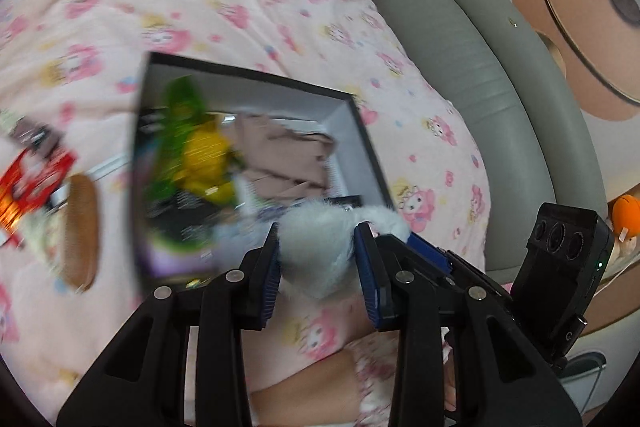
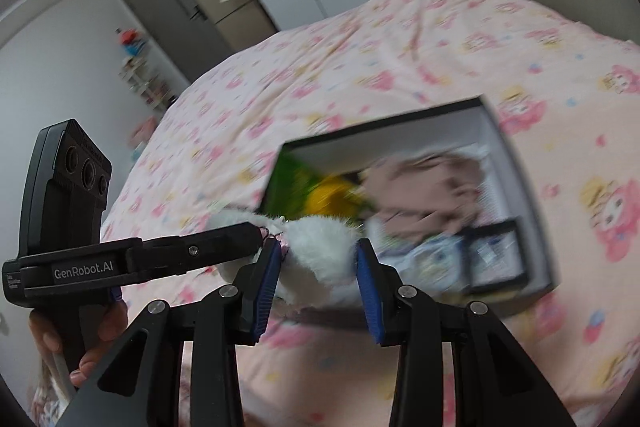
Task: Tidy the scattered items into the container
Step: 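Carry the plush toy with the right tool into the black box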
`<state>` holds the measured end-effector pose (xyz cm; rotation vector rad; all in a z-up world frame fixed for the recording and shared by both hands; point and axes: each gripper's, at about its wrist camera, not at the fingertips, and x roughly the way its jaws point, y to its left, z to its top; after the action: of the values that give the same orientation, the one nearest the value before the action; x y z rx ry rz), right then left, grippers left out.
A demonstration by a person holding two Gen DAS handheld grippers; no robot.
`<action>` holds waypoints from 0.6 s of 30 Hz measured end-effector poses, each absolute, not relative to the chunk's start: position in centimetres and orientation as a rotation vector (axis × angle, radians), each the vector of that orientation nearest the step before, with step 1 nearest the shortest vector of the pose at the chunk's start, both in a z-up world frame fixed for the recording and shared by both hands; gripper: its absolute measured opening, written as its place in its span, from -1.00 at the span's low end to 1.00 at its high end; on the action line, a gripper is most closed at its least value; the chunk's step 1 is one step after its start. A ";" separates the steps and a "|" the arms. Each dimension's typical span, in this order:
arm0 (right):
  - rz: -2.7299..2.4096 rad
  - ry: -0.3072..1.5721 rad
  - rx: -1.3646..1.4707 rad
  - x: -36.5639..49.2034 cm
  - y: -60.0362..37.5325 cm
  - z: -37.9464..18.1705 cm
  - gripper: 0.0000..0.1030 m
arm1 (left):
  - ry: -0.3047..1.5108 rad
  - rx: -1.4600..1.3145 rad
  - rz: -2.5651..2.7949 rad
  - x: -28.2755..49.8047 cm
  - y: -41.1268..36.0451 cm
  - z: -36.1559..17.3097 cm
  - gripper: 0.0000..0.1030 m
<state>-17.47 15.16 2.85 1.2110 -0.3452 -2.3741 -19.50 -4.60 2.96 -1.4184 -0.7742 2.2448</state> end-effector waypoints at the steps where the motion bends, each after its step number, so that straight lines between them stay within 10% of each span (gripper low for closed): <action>1: -2.390 -0.341 1.209 -18.2 16.0 2.9 -0.34 | -0.770 -1.430 2.224 -20.8 -3.6 2.8 -0.34; 18: -2.455 -0.164 1.418 -22.2 20.0 -5.1 -0.34 | -0.667 -1.653 2.056 -25.3 2.2 -6.8 -0.32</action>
<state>-22.23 20.01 -5.08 1.4179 -0.1640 -2.4550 -25.32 2.23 -6.79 -1.6525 -0.6668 2.0560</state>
